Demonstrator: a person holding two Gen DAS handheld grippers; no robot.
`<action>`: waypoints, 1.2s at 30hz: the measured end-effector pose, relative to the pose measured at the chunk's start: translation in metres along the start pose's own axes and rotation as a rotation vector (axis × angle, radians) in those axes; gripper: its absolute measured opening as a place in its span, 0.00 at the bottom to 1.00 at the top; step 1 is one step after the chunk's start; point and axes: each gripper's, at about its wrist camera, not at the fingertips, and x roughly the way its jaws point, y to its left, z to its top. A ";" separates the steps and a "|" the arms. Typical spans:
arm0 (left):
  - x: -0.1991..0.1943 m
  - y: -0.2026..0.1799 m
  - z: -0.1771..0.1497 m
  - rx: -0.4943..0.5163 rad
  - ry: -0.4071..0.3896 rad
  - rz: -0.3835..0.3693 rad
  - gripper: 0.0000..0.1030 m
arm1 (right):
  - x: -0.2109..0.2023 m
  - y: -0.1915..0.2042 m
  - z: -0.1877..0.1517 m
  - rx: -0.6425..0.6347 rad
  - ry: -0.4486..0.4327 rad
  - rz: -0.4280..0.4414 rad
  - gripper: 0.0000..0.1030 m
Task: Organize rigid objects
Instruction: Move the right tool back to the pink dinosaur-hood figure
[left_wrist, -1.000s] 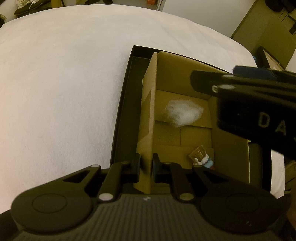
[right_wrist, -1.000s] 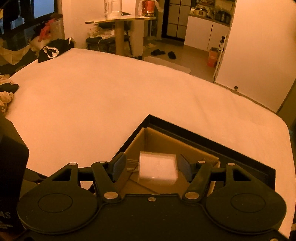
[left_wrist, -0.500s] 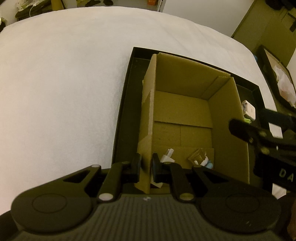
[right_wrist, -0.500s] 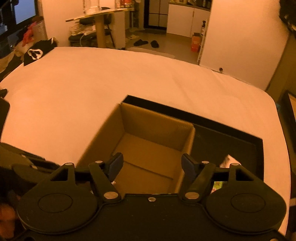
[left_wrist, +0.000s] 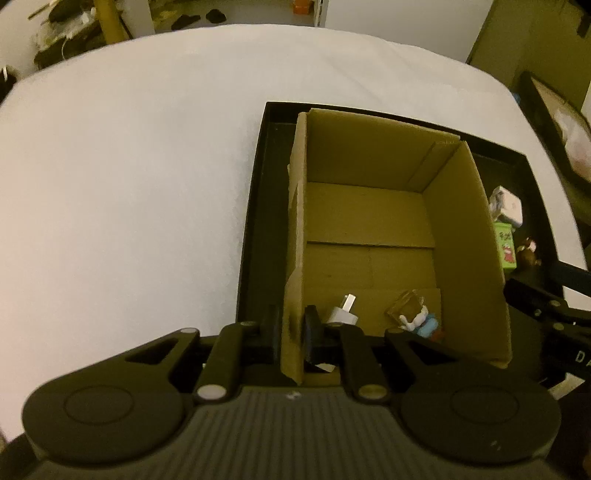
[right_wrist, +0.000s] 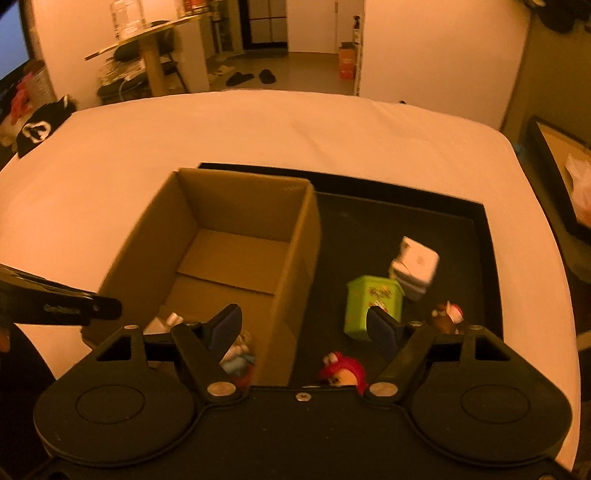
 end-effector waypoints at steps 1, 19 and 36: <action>0.000 -0.002 0.000 0.007 -0.002 0.009 0.15 | 0.001 -0.003 -0.002 0.013 0.004 0.000 0.72; 0.002 -0.026 0.003 0.090 0.000 0.173 0.57 | 0.026 -0.053 -0.044 0.182 0.057 0.030 0.69; 0.010 -0.044 0.005 0.161 0.008 0.285 0.70 | 0.069 -0.052 -0.059 0.131 0.122 0.026 0.59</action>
